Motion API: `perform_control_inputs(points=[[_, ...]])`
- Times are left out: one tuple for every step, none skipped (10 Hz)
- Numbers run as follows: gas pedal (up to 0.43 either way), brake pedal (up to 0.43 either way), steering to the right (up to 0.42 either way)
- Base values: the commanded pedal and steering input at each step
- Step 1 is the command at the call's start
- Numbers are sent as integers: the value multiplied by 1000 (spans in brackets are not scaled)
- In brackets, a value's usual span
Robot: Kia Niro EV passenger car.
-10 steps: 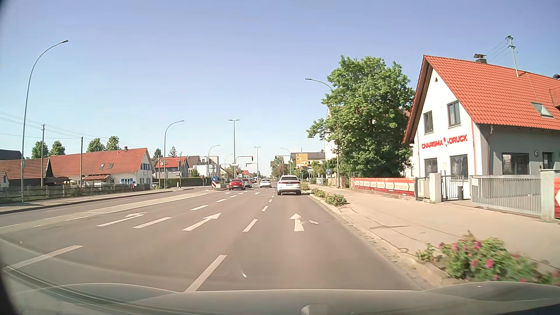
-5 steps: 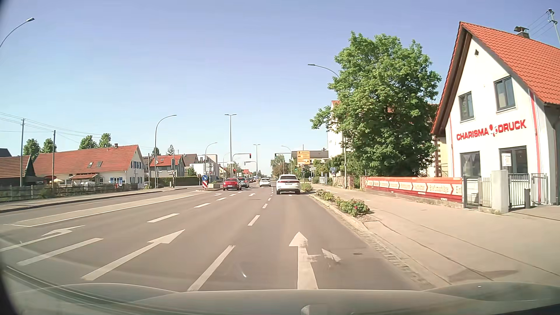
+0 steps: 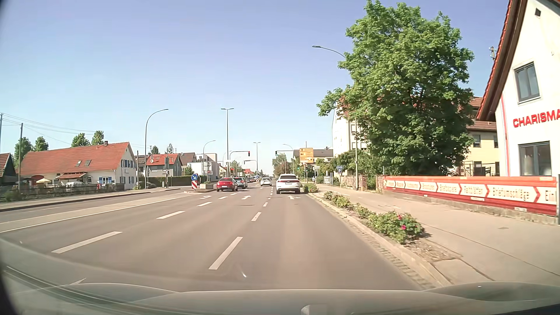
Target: Follow the waypoints while adhering to traffic rules and regulations
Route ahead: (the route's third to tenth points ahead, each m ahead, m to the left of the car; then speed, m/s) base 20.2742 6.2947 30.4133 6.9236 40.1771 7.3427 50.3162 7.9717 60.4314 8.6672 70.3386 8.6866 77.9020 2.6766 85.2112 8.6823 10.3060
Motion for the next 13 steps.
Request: perform_control_inputs(points=[[138,0,-12],[150,0,-11],[150,0,-5],[150,0,-3],[150,0,-3],[150,0,-3],[150,0,-4],[150,0,-6],[150,0,-8],[150,0,-10],[150,0,-10],[150,0,-11],[150,0,-13]])
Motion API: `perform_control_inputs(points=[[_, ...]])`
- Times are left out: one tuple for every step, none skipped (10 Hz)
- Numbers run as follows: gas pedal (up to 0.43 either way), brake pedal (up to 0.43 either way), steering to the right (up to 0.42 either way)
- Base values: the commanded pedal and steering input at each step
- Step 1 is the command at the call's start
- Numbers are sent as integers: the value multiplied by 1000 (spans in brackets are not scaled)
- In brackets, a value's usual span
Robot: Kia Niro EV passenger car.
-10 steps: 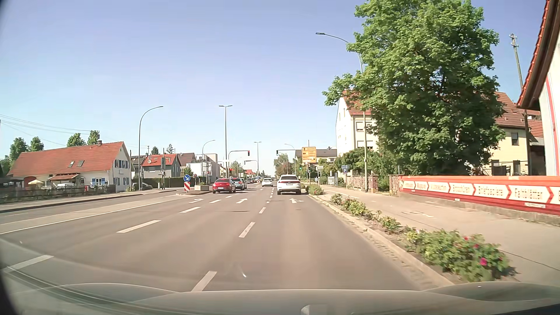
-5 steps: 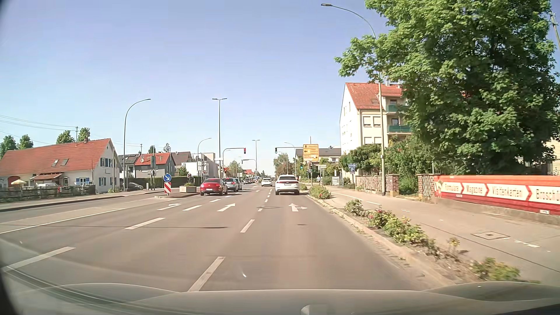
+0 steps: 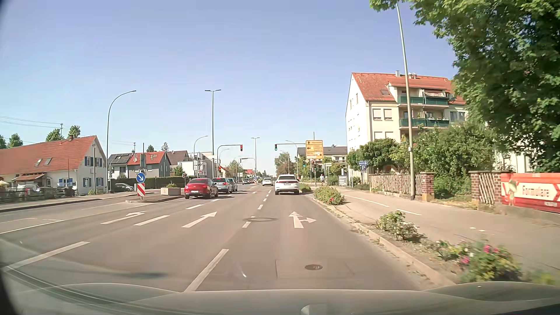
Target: Follow the waypoints while adhering to traffic rules and regulations
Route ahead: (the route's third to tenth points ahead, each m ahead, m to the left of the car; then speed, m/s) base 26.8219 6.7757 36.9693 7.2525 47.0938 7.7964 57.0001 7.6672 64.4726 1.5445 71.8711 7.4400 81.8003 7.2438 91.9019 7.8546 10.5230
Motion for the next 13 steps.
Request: perform_control_inputs(points=[[150,0,-15],[138,0,-16],[138,0,-15],[138,0,-11],[138,0,-8],[130,0,-6],[118,0,-7],[110,0,-7],[67,0,-7],[59,0,-7],[59,0,-7],[59,0,-7],[0,0,-7]])
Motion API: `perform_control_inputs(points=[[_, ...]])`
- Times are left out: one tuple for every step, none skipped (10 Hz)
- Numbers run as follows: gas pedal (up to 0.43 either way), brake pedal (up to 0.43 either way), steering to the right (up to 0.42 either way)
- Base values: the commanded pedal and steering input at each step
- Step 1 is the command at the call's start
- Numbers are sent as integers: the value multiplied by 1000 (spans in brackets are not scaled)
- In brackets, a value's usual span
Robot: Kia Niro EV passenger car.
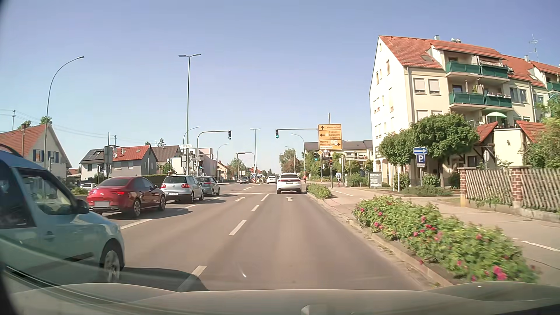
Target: Follow the waypoints while adhering to traffic rules and regulations
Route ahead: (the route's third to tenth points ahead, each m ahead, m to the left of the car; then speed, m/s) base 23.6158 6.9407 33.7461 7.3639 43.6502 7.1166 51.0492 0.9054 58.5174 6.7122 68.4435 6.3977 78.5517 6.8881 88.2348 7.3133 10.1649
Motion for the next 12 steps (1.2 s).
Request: perform_control_inputs(points=[[0,0,-7],[0,0,-6],[0,0,-7],[0,0,-6],[87,0,-6],[248,0,-6],[240,0,-7],[240,0,-7],[240,0,-9],[260,0,-11],[260,0,-11],[260,0,-12]])
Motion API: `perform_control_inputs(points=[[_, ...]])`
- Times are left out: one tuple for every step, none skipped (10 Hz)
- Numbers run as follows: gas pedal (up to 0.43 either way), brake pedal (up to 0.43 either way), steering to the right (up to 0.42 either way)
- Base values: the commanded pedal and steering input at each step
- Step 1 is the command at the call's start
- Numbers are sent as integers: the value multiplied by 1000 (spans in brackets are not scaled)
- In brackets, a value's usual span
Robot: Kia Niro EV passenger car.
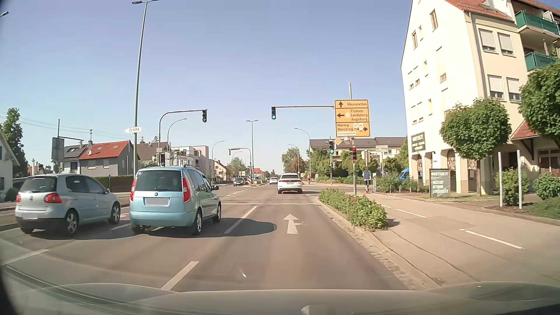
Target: Follow the waypoints while adhering to traffic rules and regulations
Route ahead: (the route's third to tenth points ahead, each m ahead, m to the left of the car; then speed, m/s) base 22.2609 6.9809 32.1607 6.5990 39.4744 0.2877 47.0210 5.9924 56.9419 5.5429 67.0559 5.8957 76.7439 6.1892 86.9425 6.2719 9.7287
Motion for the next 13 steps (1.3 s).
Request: perform_control_inputs(points=[[260,0,-12],[260,0,-12],[260,0,-12],[220,0,-12],[177,0,-10],[177,0,-7],[177,0,-6],[169,0,-6],[169,0,-5],[157,0,-5],[157,0,-5],[138,0,-4],[130,0,-2]])
